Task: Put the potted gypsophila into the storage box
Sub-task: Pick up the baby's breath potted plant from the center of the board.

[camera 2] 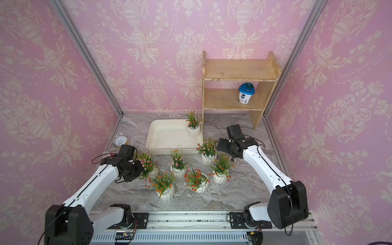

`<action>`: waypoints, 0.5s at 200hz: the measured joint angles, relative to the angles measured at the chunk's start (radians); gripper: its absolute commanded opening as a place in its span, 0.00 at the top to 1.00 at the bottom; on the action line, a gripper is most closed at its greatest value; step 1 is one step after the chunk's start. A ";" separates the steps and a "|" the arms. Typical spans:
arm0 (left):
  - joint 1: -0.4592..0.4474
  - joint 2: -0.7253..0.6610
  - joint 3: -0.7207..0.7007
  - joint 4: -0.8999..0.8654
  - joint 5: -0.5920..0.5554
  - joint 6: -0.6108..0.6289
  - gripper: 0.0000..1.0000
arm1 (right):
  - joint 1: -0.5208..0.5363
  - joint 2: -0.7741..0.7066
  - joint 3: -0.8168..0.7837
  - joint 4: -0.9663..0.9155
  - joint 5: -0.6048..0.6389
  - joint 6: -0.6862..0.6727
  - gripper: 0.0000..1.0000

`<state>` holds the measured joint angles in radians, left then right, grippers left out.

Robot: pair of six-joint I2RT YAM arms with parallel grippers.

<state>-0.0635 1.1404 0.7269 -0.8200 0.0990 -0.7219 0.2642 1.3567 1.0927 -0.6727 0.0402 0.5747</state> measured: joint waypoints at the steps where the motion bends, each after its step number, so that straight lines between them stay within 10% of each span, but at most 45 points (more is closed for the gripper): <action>1: 0.000 0.000 0.000 0.000 0.000 0.000 0.97 | 0.000 0.000 0.000 0.000 0.000 0.000 0.03; 100: 0.000 0.000 0.092 -0.156 -0.085 0.034 1.00 | -0.003 0.000 0.000 -0.001 0.000 0.000 0.02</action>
<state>-0.0635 1.1404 0.8192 -0.9756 0.0139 -0.6884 0.2611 1.3567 1.0927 -0.6735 0.0402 0.5747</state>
